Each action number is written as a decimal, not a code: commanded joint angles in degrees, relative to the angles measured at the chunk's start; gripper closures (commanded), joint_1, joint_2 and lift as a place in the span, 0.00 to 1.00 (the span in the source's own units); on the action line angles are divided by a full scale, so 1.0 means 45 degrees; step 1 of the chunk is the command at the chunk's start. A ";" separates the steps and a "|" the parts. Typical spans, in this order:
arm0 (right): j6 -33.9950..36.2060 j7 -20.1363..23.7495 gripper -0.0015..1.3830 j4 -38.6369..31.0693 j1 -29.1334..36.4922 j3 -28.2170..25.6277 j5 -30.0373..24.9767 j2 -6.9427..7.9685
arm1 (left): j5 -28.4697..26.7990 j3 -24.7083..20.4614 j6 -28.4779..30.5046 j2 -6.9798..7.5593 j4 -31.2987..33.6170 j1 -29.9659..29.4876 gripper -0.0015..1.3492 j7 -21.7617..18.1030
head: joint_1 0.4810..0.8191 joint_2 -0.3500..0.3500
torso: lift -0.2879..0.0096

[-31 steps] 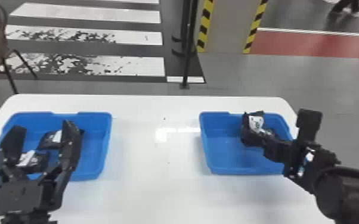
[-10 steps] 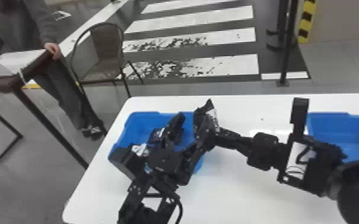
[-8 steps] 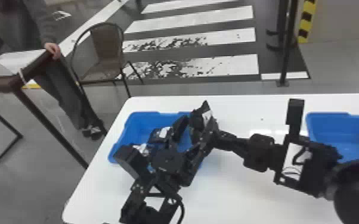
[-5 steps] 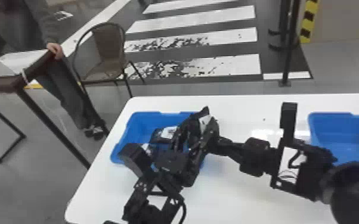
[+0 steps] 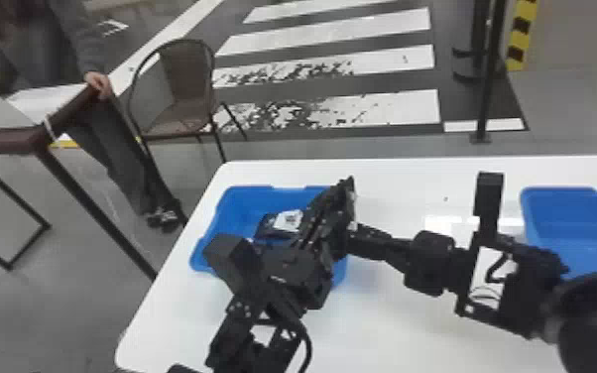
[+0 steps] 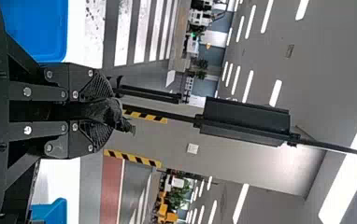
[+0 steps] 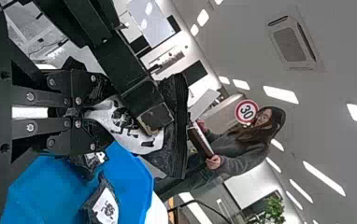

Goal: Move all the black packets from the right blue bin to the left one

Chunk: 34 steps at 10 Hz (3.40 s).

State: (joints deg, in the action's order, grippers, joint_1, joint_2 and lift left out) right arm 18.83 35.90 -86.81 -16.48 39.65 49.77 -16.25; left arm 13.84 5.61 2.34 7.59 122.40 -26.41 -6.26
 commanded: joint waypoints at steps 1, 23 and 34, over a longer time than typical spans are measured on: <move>0.0003 -0.0008 0.79 0.0088 0.0006 -0.0002 0.0188 -0.0003 | -0.0282 0.0023 -0.0270 0.0013 0.0159 -0.0098 0.90 0.0083 | 0.63 0.98 | 0.50; -0.0215 -0.3114 0.37 -0.3318 0.4100 -0.9320 -0.4103 0.0798 | 0.2333 0.0099 -0.7832 -0.0437 -0.3654 0.0964 0.31 0.0415 | 0.59 0.70 | 0.50; 0.2191 -0.4774 0.06 -0.2256 0.4443 -1.2113 -0.8978 0.1091 | 0.2485 -0.0257 -0.7738 -0.0515 -0.2435 -0.0755 0.30 0.0454 | 0.63 0.30 | 0.50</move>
State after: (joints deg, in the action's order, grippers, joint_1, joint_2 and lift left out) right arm 28.45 14.34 -98.17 4.32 -14.70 9.90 -11.29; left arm 25.04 4.42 -32.49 5.26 111.35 -29.87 -4.22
